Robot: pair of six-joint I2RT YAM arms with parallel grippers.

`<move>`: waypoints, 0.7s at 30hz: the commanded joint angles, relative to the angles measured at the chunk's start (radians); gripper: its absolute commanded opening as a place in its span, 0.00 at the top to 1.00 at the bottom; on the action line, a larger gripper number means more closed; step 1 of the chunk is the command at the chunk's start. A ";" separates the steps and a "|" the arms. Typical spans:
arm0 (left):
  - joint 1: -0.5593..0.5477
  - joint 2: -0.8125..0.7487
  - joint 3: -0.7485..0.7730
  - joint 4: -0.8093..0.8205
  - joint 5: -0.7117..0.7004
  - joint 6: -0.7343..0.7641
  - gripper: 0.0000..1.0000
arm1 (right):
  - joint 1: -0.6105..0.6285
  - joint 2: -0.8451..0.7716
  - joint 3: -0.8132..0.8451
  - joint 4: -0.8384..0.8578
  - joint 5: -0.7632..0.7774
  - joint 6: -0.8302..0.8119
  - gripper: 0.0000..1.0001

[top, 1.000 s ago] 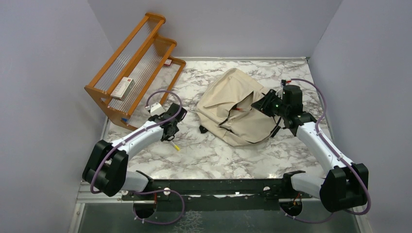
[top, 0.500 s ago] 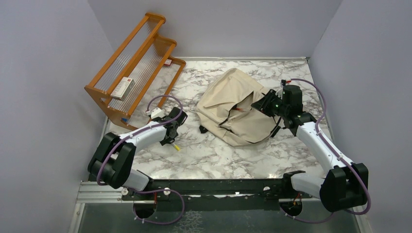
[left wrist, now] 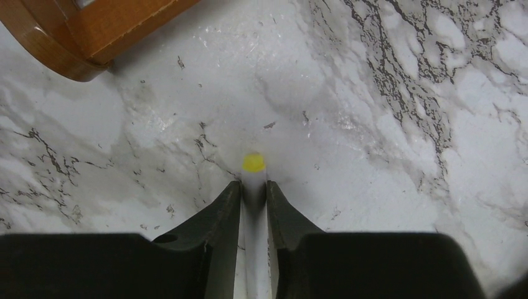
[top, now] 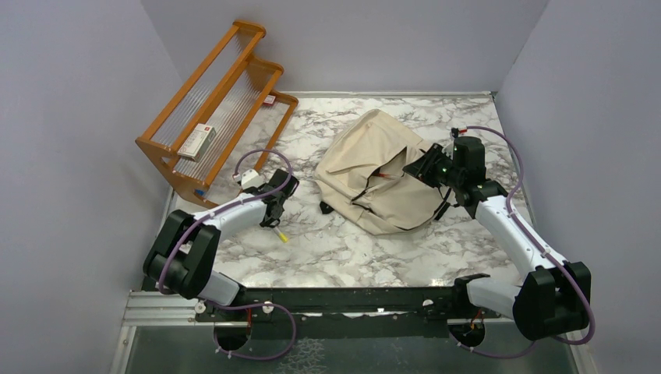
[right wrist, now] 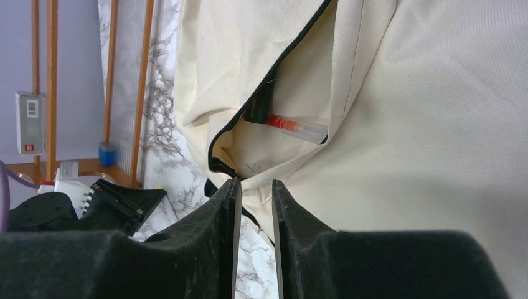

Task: Pack the student bag
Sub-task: Pick up the stationery from the center of the board.

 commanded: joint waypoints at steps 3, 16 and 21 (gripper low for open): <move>0.009 0.017 -0.023 0.032 0.026 0.024 0.84 | 0.003 -0.024 0.026 -0.014 -0.008 -0.036 0.71; 0.008 -0.154 0.053 0.195 0.201 0.169 1.00 | 0.105 0.108 0.185 0.090 -0.362 -0.180 0.69; 0.009 -0.205 0.074 0.355 0.357 0.202 1.00 | 0.278 0.209 0.212 0.167 -0.328 -0.134 0.68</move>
